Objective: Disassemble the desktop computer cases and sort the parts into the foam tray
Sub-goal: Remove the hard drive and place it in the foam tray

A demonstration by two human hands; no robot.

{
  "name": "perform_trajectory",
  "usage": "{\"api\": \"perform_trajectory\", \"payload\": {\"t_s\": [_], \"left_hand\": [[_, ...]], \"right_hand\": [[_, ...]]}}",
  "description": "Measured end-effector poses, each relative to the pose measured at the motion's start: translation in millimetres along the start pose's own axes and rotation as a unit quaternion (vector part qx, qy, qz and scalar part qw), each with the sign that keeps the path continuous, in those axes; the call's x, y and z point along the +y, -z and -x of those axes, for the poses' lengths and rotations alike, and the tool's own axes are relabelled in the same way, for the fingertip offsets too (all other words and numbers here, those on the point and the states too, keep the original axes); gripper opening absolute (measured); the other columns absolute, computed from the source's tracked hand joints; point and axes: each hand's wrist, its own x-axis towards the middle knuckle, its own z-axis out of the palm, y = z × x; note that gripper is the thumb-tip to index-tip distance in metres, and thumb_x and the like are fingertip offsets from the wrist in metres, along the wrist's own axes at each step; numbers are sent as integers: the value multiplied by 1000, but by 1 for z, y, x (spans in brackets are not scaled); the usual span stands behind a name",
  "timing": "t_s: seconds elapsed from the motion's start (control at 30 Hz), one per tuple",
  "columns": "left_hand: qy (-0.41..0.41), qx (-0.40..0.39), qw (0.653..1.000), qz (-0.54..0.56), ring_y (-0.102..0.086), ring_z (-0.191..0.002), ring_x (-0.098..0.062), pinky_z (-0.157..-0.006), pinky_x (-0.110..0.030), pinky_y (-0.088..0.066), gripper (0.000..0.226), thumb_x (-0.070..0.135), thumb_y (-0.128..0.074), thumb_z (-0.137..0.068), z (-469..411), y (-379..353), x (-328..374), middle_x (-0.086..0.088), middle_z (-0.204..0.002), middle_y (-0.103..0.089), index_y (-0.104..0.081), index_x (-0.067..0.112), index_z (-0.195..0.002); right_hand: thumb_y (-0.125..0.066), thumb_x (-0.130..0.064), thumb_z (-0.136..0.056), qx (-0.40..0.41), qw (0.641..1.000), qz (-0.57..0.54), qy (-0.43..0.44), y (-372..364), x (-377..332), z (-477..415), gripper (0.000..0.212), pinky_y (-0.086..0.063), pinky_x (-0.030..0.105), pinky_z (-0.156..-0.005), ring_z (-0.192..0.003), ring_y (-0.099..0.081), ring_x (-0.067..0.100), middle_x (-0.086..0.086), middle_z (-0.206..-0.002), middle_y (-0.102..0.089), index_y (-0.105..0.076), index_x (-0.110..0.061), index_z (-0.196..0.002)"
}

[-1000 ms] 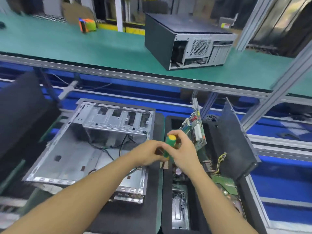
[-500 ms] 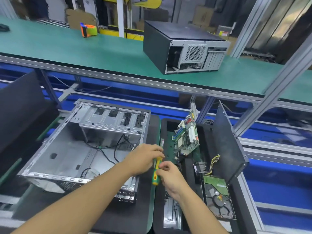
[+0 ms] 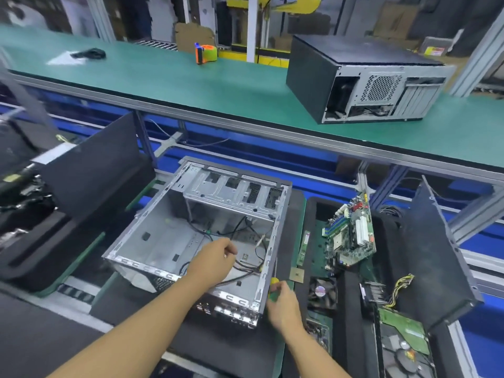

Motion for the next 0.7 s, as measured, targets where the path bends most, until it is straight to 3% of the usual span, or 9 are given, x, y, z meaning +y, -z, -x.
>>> {"api": "perform_trajectory", "payload": {"t_s": [0.07, 0.2, 0.33, 0.43, 0.57, 0.63, 0.7], "left_hand": [[-1, 15, 1000, -2, -61, -81, -7, -77, -33, -53, 12, 27, -54, -93, 1, 3, -2, 16, -92, -65, -60, 38, -90], [-29, 21, 999, -19, -61, -77, -6, -73, -34, -55, 12, 29, -53, -94, 0, 6, -4, 17, -87, -65, -57, 39, -90], [-47, 10, 999, -14, -61, -77, -6, -74, -36, -56, 11, 29, -51, -96, 1, 8, -11, 16, -90, -65, -59, 37, -97], [-66, -1, 998, 0, -61, -78, -5, -77, -36, -56, 12, 30, -51, -97, 2, 8, -15, 18, -95, -65, -60, 36, -102], [-75, 9, 997, 14, -61, -69, -4, -68, -35, -56, 9, 33, -50, -96, 3, 7, -16, 20, -88, -63, -56, 40, -96], [-81, -3, 997, 5, -62, -68, -4, -66, -35, -56, 10, 34, -48, -95, 6, 6, -17, 20, -85, -65, -55, 41, -92], [-71, -9, 997, 30, -63, -64, -7, -63, -37, -57, 14, 31, -47, -96, 6, 9, -16, 16, -81, -68, -55, 40, -92]], "right_hand": [[-57, -19, -98, 11, 999, 34, 23, -1, 2, -1, 16, -41, 34, -83, -100, -54, 29, 7, -114, -51, -53, -18, -114], [-49, -14, -102, -8, 998, 29, 48, -4, 3, 2, 24, -37, 27, -79, -87, -50, 20, 5, -119, -40, -51, -16, -126], [-47, -7, -99, -5, 999, 26, 20, -9, 2, 8, 45, -38, 34, -97, -115, -46, 27, 8, -131, -40, -41, -22, -140], [-42, 0, -95, -5, 1000, 11, 10, -9, -3, 15, 59, -37, 38, -100, -122, -40, 28, 8, -138, -38, -34, -26, -147], [-42, 0, -96, 8, 1000, -18, -6, -8, -5, 28, 65, -33, 42, -113, -136, -35, 31, 7, -152, -33, -28, -27, -154], [-42, 0, -98, -7, 999, -38, -14, -6, -4, 35, 68, -36, 44, -112, -138, -35, 32, 5, -158, -29, -23, -27, -157], [-43, -1, -100, -29, 996, -75, -25, -3, -2, 40, 69, -46, 36, -99, -128, -46, 27, 5, -160, -29, -17, -26, -159]]}}
